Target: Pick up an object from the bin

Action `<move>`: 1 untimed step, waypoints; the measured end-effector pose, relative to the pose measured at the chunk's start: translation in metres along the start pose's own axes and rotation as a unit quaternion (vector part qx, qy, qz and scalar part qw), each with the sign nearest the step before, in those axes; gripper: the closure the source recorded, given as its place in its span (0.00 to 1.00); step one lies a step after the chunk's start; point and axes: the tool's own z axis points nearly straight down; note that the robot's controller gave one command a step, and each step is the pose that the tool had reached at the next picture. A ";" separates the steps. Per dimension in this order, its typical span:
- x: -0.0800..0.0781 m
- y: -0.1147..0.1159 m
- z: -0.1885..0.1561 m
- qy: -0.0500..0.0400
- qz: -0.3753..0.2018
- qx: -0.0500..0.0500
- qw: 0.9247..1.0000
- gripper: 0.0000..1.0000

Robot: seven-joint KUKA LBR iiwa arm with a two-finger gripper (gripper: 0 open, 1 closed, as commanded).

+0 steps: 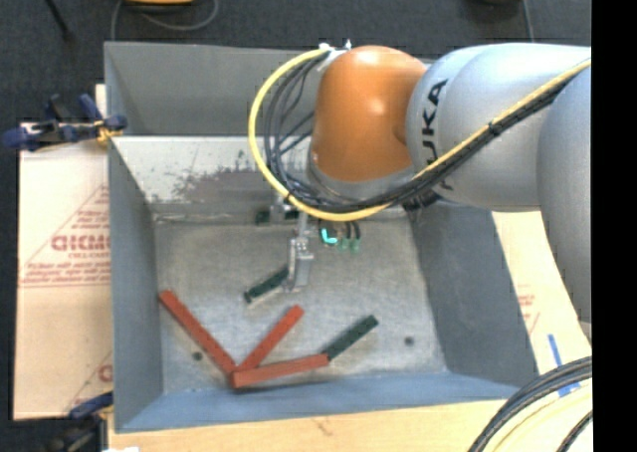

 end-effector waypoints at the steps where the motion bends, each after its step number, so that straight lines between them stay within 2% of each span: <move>1: -0.008 -0.001 0.119 -0.002 -0.169 0.001 0.986 0.00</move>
Offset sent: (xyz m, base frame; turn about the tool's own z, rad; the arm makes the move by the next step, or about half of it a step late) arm 0.0067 -0.0006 -0.1182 -0.3400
